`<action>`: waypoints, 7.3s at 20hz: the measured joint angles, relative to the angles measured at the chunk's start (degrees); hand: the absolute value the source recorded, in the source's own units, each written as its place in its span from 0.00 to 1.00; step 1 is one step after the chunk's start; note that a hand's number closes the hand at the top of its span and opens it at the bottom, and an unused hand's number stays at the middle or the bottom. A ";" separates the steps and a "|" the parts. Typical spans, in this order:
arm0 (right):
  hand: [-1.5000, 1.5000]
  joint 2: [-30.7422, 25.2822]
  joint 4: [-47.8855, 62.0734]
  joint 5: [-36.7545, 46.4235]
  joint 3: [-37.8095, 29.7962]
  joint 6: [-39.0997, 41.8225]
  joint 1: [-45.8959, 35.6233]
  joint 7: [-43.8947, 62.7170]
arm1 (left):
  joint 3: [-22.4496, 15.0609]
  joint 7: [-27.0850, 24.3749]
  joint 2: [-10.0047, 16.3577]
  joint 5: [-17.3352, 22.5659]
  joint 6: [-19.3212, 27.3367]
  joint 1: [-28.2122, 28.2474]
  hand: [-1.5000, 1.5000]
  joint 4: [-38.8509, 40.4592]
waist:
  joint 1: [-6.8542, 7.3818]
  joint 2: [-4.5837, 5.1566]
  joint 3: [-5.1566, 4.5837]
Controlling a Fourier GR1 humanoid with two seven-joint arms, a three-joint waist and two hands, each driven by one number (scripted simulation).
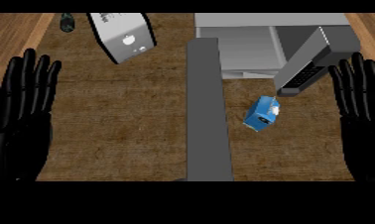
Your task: Pick up the milk, place it into the microwave and close the microwave
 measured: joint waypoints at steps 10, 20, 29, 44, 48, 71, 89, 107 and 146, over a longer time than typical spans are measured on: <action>0.00 3.69 7.64 3.72 2.22 -6.77 -13.81 6.29 | 3.01 -0.64 1.63 5.35 -4.41 -4.12 0.00 9.42 | 1.33 -0.65 -0.09; 0.00 4.61 13.56 3.37 2.09 -10.05 -15.13 5.89 | 2.21 1.47 0.41 6.75 -5.64 3.07 0.00 3.64 | 1.37 -0.81 -0.07; 0.00 4.15 19.42 3.09 2.16 -9.35 -9.58 -0.43 | 1.29 2.46 -0.28 6.79 -6.81 8.96 0.00 -2.61 | 1.35 -0.82 -0.06; 0.00 3.16 34.12 0.39 -2.78 -6.16 -0.80 -17.53 | -3.19 1.24 -2.58 4.03 -7.46 14.95 0.00 -6.47 | 1.28 -0.81 -0.05; 0.00 3.20 41.23 -0.18 -4.15 -5.60 -1.58 -23.08 | -2.20 2.63 -2.20 5.14 -7.69 14.25 0.00 -7.50 | 1.33 -0.80 -0.04; 1.00 -0.56 90.41 -1.19 -12.03 0.78 -19.01 -55.00 | -2.26 0.75 -3.04 4.54 -9.45 17.98 0.00 -8.86 | 1.77 -0.64 -0.01; 1.00 1.58 80.37 0.34 -5.63 8.18 -12.98 -59.34 | -0.38 0.81 -2.71 6.14 -10.57 20.79 0.00 -10.45 | 1.10 -0.93 -0.09; 1.00 4.91 57.67 1.85 2.47 -6.78 -9.73 -43.17 | 6.07 0.42 -1.49 10.84 -13.24 18.69 0.00 -6.03 | 1.41 -0.83 -0.08; 0.00 -7.79 114.15 17.28 -6.84 -35.83 -60.43 -33.08 | 6.44 -0.32 0.35 8.49 -16.47 14.53 0.00 -1.58 | 6.75 1.44 0.12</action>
